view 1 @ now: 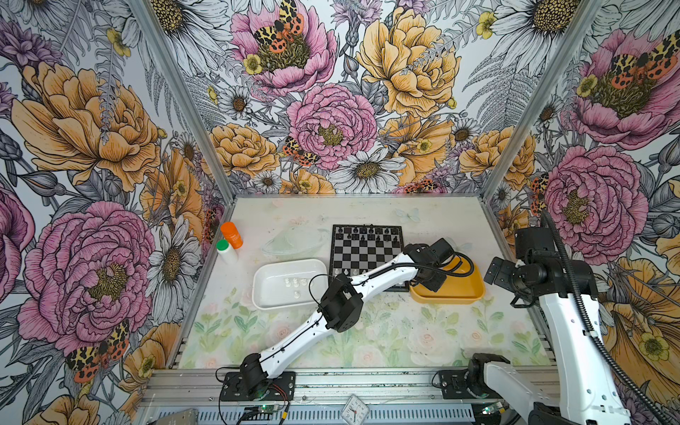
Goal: Set up the chess pieces on the board
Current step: 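Lift the black piece and carry it to the board's far corner, left gripper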
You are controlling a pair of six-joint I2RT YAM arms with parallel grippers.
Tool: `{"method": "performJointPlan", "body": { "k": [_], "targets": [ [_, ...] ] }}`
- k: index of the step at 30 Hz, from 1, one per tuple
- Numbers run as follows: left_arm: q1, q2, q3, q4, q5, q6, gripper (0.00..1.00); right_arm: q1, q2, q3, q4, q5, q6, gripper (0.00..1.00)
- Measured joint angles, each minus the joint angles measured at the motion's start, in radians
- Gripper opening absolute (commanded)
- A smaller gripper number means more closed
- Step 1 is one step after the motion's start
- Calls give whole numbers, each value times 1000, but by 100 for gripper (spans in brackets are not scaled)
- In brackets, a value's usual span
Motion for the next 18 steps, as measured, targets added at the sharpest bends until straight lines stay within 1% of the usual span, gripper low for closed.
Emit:
{"method": "performJointPlan", "body": {
  "k": [8, 18],
  "targets": [
    [0, -5, -9, 2, -19, 12, 17, 0, 0, 0, 0, -1, 0, 100],
    [10, -73, -74, 3, -62, 53, 12, 0, 0, -3, 15, -20, 0, 100]
  ]
}}
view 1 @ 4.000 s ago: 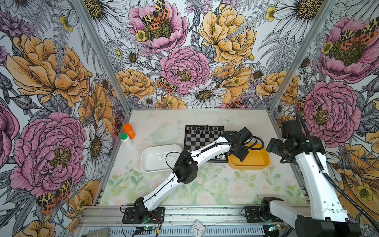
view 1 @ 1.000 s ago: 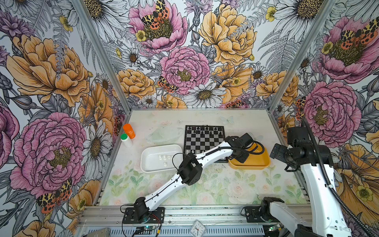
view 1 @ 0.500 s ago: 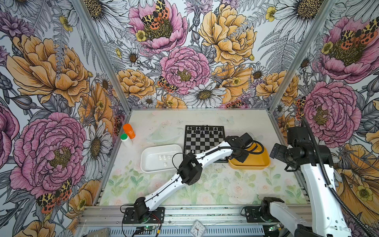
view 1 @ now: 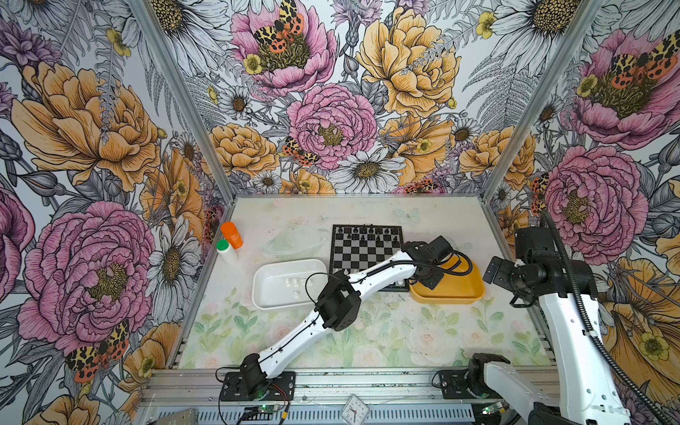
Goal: Set up the chess pieces on the board
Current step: 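Lift the black piece and carry it to the board's far corner, left gripper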
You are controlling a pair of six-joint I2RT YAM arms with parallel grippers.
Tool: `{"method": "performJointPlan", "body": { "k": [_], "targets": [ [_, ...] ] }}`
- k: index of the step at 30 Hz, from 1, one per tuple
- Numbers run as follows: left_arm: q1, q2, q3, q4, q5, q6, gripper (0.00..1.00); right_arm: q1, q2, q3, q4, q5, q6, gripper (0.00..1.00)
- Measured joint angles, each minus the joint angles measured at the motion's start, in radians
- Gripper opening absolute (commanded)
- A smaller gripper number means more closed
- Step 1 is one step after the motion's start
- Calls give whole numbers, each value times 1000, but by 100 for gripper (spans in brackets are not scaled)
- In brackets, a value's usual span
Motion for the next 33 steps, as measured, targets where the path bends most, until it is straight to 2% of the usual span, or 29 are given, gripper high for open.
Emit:
{"method": "performJointPlan", "body": {
  "k": [15, 23, 28, 33],
  "targets": [
    [33, -55, -21, -13, -51, 50, 9, 0, -1, -1, 11, -30, 0, 100],
    [83, -169, -72, -37, -123, 89, 7, 3, 14, -1, 42, -69, 2, 100],
    [117, -237, -84, -42, -171, 117, 6, 43, 40, 2, 71, -79, 17, 100],
    [157, -267, -94, -42, -210, 139, 6, 149, 99, 25, 102, -69, 47, 100]
  ]
}}
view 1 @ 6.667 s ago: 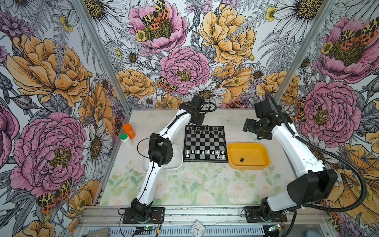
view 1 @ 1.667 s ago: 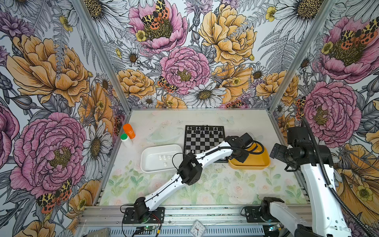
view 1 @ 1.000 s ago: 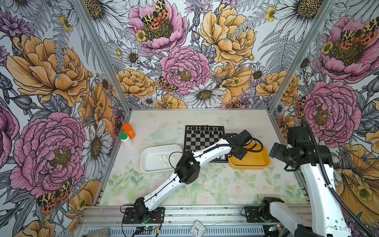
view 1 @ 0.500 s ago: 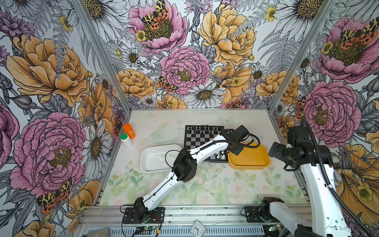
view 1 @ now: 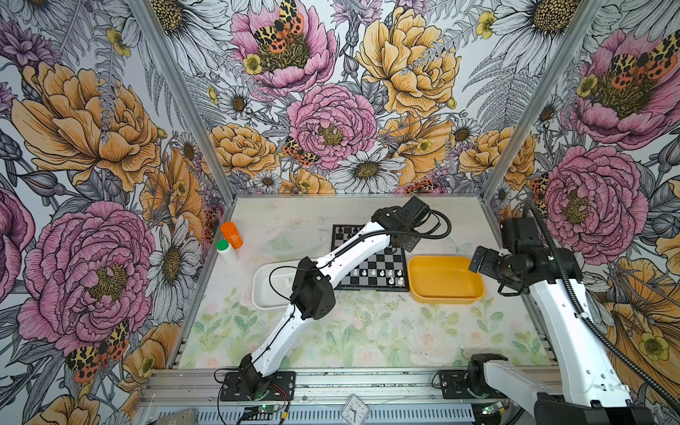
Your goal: Set up the chess pieces on the board
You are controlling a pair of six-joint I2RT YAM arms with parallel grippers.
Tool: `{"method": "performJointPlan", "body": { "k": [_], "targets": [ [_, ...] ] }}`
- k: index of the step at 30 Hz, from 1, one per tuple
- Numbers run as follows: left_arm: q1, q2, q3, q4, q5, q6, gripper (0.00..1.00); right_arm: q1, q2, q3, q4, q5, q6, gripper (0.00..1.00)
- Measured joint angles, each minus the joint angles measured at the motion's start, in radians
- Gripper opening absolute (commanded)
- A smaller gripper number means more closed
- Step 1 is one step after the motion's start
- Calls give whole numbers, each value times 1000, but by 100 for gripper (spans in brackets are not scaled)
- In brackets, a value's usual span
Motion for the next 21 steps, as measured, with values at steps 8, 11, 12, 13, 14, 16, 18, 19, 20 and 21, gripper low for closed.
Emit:
{"method": "performJointPlan", "body": {
  "k": [8, 11, 12, 13, 14, 16, 18, 19, 20, 21],
  "targets": [
    [105, -6, -54, -7, -16, 12, 3, 118, 92, 31, 64, 16, 56, 100],
    [156, -6, -60, -8, -16, 12, 3, 151, 136, 61, 82, 27, 72, 100],
    [173, -7, -60, -8, -16, 12, 3, 162, 151, 74, 90, 32, 77, 100],
    [187, -8, -61, -8, -16, 12, 3, 171, 164, 86, 97, 38, 80, 100],
    [202, -11, -61, -8, -14, 13, 3, 179, 178, 98, 104, 43, 83, 100],
    [231, -16, -61, -8, -8, 19, 3, 194, 203, 120, 114, 50, 90, 100],
    [259, -21, -61, -8, 3, 19, 2, 207, 229, 139, 122, 59, 99, 100],
    [270, -21, -61, -8, 8, 19, 2, 212, 240, 147, 126, 63, 103, 100],
    [282, -22, -61, -8, 17, 19, 1, 217, 254, 157, 128, 67, 105, 100],
    [294, -22, -61, -8, 26, 19, 1, 222, 267, 165, 134, 71, 106, 100]
  ]
}}
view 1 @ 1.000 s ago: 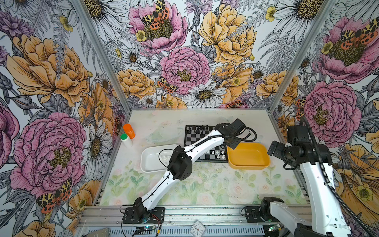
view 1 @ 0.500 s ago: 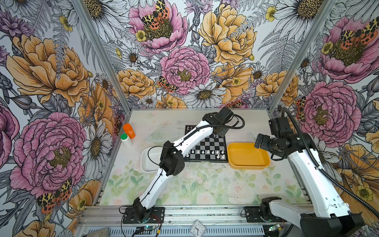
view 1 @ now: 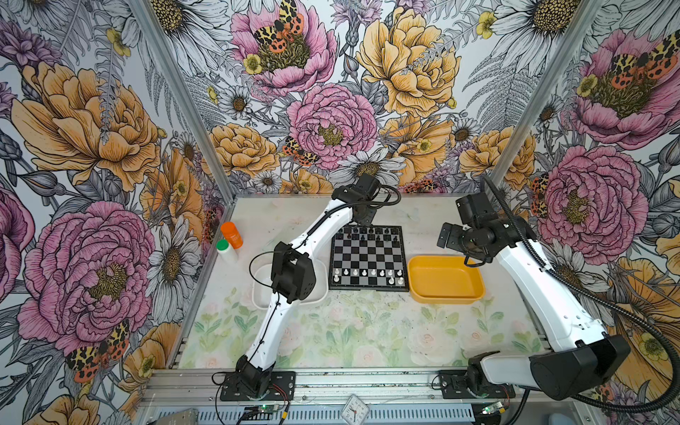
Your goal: Set up the chess pieces on the board
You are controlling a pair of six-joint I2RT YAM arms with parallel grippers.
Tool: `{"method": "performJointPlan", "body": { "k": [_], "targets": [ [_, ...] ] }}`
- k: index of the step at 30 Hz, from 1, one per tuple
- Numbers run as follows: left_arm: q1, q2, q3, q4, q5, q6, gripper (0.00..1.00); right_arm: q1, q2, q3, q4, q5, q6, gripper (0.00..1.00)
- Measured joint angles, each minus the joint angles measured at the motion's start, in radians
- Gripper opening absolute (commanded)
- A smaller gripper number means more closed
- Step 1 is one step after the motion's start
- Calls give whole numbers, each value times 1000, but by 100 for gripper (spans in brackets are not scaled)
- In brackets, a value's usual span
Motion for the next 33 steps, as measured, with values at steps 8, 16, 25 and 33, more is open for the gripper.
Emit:
{"method": "performJointPlan", "body": {
  "k": [8, 16, 25, 33],
  "targets": [
    [58, 1, 0, 5, 40, -1, 1, 25, 77, 57, 16, 23, 13, 100],
    [84, 6, -13, 60, 70, -10, 1, 33, 99, 89, 21, 38, 19, 100],
    [104, 6, -240, 204, 93, -53, 1, 33, 117, 95, 20, 45, 19, 100],
    [119, -2, -313, 303, 96, -72, 1, 38, 127, 121, 19, 49, 18, 100]
  ]
}}
